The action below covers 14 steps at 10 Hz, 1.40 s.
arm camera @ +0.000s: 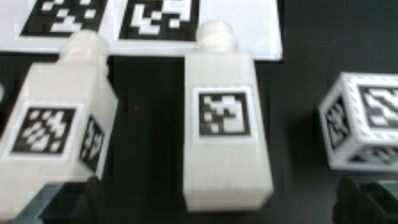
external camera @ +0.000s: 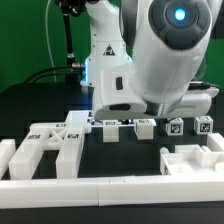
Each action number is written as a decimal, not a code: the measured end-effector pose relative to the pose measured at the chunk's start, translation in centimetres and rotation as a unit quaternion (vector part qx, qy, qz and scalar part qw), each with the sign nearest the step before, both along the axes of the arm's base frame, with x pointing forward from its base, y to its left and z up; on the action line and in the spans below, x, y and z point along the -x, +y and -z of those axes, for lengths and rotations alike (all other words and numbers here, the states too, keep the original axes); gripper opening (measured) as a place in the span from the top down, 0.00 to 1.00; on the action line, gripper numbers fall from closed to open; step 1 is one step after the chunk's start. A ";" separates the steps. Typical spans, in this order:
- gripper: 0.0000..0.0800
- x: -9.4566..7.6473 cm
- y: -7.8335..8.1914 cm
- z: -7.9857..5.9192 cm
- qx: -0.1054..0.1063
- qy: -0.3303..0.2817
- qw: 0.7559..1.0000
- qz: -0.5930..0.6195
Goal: Assemble chair
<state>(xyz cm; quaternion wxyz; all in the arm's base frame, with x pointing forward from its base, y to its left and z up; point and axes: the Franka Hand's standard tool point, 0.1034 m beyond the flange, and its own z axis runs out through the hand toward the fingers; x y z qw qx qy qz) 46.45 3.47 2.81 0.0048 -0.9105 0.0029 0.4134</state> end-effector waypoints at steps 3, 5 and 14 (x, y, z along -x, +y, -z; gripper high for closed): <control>0.19 0.8 0.1 0.5 0.002 0.017 1.000 0.001; 0.19 1.0 0.2 0.7 0.003 0.018 1.000 0.001; 0.64 1.9 0.7 1.8 0.009 0.033 0.999 0.001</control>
Offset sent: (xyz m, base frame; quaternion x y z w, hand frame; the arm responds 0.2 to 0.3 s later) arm 0.0000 0.0000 0.0000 0.0000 0.0000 0.0000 1.0000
